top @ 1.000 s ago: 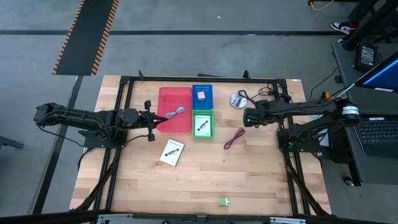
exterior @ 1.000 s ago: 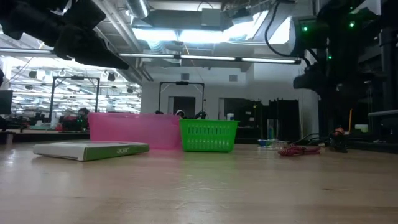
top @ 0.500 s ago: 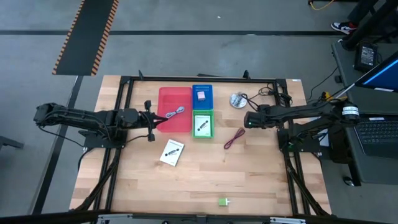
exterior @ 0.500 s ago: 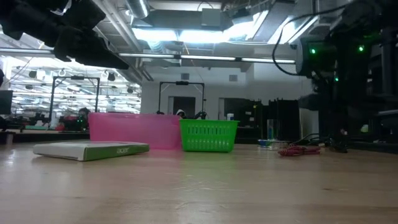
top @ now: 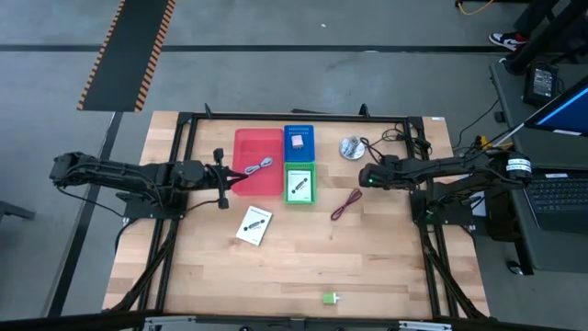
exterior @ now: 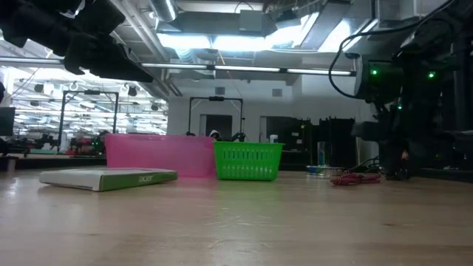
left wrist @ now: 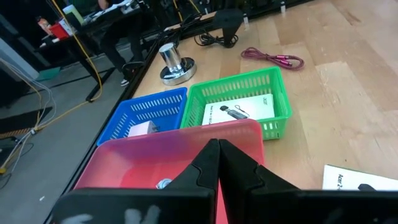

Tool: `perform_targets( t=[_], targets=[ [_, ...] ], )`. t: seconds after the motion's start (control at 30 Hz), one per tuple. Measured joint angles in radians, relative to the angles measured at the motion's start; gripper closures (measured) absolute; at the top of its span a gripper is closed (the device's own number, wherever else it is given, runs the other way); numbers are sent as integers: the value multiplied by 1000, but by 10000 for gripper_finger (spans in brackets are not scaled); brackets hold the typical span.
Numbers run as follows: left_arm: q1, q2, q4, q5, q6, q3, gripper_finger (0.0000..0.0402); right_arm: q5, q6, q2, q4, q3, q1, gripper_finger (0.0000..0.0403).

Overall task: Pick and place items into bin
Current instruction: Put the black charger cable into the red bin

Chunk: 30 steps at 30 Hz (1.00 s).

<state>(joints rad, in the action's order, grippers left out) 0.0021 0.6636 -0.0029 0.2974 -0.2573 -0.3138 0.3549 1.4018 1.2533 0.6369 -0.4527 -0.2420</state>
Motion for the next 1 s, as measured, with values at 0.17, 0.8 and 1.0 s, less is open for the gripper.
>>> perform_targets(
  t=[0.17,0.8,1.0],
  targets=[
    [0,0,0,0,-10,0,398,-2,-20,0,-4,0,0,288],
    [0,0,0,0,-11,0,398,-44,-129,1,6,-9,3,400],
    [0,0,0,1,-11,0,398,-108,-231,2,11,-57,35,401]
  ],
)
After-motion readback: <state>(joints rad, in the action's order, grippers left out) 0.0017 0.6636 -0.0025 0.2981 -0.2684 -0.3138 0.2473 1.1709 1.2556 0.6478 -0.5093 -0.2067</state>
